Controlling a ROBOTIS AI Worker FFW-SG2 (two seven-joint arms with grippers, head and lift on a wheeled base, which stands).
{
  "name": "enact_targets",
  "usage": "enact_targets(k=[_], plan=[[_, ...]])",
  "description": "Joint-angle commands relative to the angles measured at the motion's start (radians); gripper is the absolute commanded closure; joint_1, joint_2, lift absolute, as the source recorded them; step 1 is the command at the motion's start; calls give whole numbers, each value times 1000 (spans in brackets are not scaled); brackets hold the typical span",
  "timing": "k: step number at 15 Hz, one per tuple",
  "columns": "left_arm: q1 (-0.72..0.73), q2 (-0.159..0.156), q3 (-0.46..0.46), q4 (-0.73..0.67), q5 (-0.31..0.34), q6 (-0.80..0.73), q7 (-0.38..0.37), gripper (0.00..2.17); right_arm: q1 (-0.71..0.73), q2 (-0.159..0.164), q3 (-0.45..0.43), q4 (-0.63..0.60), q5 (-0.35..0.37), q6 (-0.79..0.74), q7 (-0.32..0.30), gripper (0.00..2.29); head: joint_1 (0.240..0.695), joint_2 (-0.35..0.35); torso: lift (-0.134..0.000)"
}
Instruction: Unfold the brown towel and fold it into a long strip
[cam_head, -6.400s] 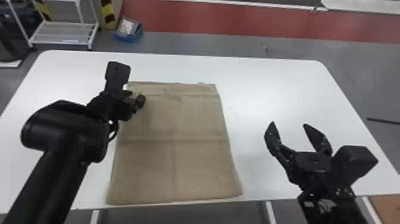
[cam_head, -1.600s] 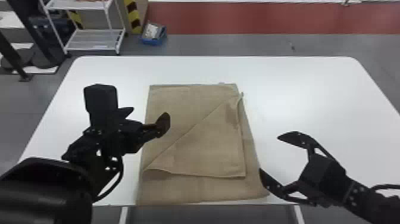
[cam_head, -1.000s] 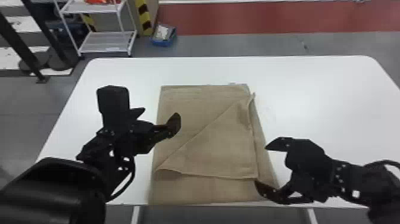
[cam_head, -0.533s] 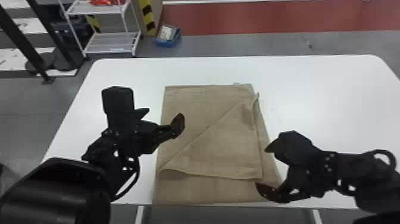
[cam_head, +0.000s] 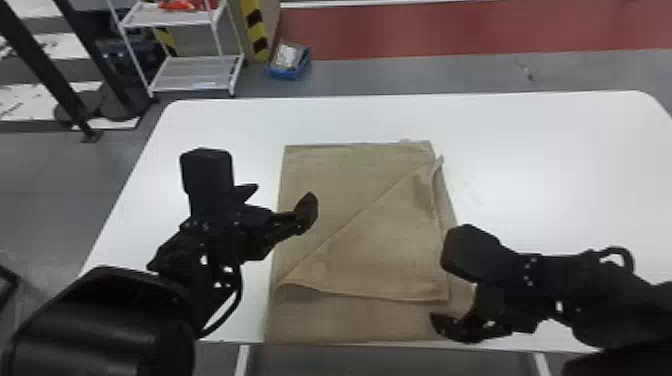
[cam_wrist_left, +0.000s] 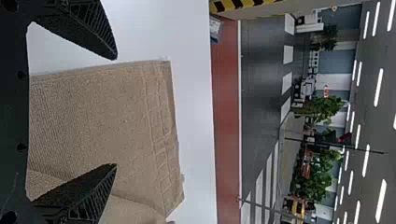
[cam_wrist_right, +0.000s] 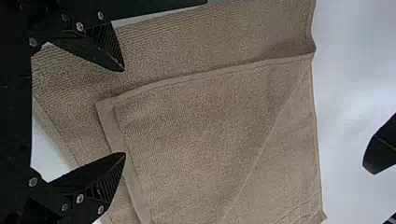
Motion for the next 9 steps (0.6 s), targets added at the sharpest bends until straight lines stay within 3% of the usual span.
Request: enact_targets(k=[1, 9], plan=[[0, 0, 1, 1, 0, 0, 0, 49, -10, 4, 12, 15, 5, 3, 0, 390, 695, 86, -123], [3, 0, 0, 4, 0, 0, 0, 49, -24, 22, 9, 23, 2, 6, -23, 650, 695, 93, -123]])
